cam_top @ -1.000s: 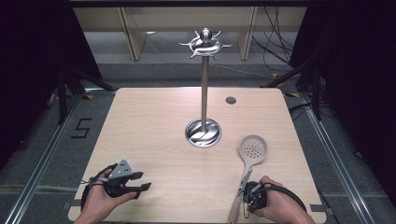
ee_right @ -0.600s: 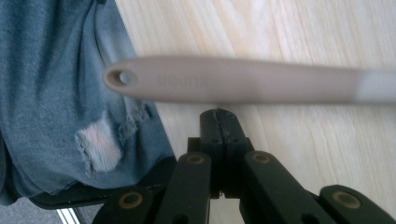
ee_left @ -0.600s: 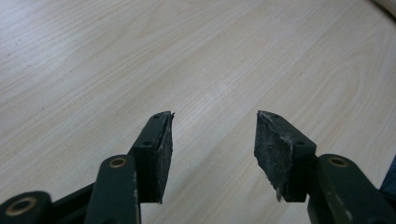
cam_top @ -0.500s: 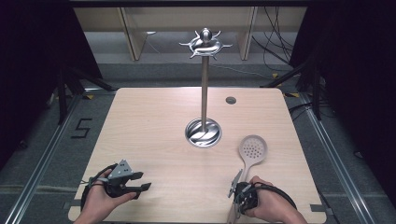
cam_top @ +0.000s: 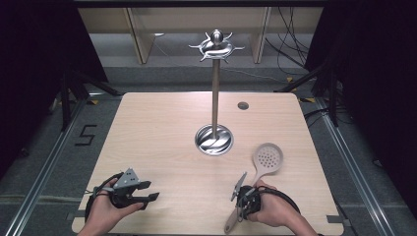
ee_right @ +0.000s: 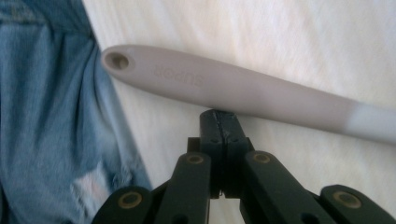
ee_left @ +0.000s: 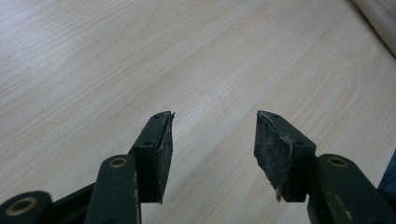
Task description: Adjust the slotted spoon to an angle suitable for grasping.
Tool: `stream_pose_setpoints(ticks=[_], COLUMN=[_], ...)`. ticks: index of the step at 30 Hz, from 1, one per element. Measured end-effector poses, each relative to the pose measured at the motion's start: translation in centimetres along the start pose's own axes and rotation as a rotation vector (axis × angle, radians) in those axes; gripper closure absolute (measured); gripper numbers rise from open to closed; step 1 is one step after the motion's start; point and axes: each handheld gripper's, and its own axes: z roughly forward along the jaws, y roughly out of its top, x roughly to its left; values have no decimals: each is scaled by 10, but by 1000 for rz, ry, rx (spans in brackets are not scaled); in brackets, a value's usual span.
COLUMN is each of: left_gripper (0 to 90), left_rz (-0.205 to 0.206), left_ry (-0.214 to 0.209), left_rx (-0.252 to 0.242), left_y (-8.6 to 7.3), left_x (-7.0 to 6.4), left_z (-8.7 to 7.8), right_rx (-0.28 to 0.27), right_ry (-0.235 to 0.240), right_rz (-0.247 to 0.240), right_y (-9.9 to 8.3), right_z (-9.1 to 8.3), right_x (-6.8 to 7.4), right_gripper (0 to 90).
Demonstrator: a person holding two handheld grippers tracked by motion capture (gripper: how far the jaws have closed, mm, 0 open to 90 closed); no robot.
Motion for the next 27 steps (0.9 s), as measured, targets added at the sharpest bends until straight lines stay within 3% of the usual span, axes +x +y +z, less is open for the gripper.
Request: stream_pose_setpoints(ticks=[4,8,9,11,14,16,20,22,23,24,27], left_gripper=[463,465,465,465,465,465,466,466,466,466,467], left_rz=[3,-3,-3,-3,-2,-1,-1,-1,-1,-2,-3], left_ry=[-2,-2,-3,-4,-4,-4,-5,-5,-5,-6,-5], left_rx=[1,-6,-6,-7,-7,-5,-3,-6,-6,-7,-7], left_y=[0,0,0,0,0,0,0,0,0,0,0], left_x=[0,0,0,0,0,0,0,0,0,0,0], left_z=[-1,0,0,0,0,0,0,0,0,0,0], right_rx=[-28,19,-6,-20,-37,-96,-125,-147,-147,-157,-160], right_ry=[12,-9,-23,-7,-24,-31,-36,-73,-73,-64,-61], right_rz=[-6,34,-1,14,21,-37,4,-49,-49,7,-5], right_y=[12,26,28,34,44,48,58,61,61,65,68], right_z=[0,1,1,1,2,4,6,6,6,6,5], right_x=[-5,-6,-8,-9,-12,-17,-18,-23,-23,-21,-24], right_gripper=[900,900,900,900,900,900,900,900,900,900,895])
